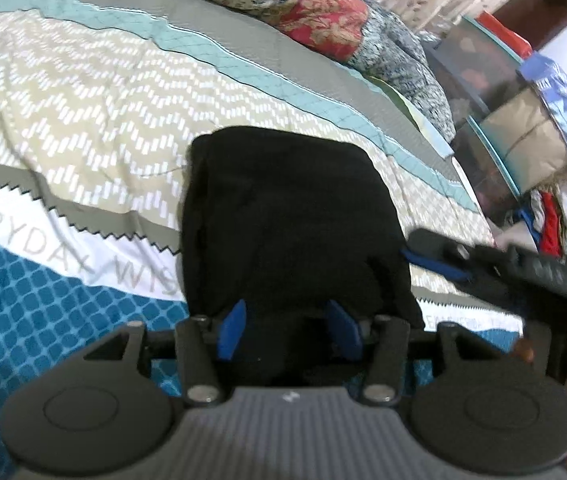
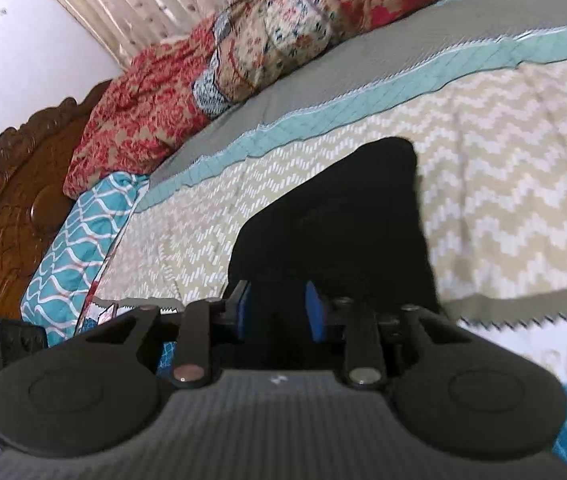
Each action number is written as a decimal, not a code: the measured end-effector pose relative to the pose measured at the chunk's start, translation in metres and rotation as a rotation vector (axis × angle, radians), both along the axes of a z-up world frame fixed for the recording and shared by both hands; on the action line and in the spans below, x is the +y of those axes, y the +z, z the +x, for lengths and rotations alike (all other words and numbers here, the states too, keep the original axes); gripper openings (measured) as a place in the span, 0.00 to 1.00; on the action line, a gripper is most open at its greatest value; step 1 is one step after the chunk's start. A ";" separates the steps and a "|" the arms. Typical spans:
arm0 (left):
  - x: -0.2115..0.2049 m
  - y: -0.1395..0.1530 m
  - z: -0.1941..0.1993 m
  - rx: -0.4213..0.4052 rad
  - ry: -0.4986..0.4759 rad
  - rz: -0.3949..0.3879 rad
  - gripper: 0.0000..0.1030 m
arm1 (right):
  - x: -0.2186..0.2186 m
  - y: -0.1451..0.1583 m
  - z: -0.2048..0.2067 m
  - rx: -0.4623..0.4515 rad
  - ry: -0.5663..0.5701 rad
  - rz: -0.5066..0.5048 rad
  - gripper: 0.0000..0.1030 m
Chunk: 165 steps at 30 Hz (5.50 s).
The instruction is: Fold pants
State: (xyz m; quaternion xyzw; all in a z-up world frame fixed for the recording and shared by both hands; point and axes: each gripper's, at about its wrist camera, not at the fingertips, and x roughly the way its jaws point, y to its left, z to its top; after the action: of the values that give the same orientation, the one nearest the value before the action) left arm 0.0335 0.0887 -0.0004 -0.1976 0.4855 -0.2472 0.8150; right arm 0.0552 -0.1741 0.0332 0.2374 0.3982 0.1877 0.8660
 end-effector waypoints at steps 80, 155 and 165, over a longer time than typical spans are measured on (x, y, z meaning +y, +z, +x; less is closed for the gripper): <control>-0.037 0.047 -0.049 -0.212 0.242 0.734 1.00 | 0.023 0.001 -0.089 -0.049 -0.125 -0.114 0.64; 0.018 -0.059 0.081 0.142 -0.003 -0.115 1.00 | -0.056 -0.084 0.045 0.129 0.081 0.293 0.96; 0.002 -0.050 0.066 0.054 -0.080 0.007 1.00 | -0.047 -0.085 0.042 0.078 0.109 0.243 1.00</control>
State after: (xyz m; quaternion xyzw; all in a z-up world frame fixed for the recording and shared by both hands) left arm 0.0999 0.0909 -0.0501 -0.1815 0.5159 -0.2724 0.7916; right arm 0.0967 -0.2214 -0.0514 0.3256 0.4182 0.2721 0.8032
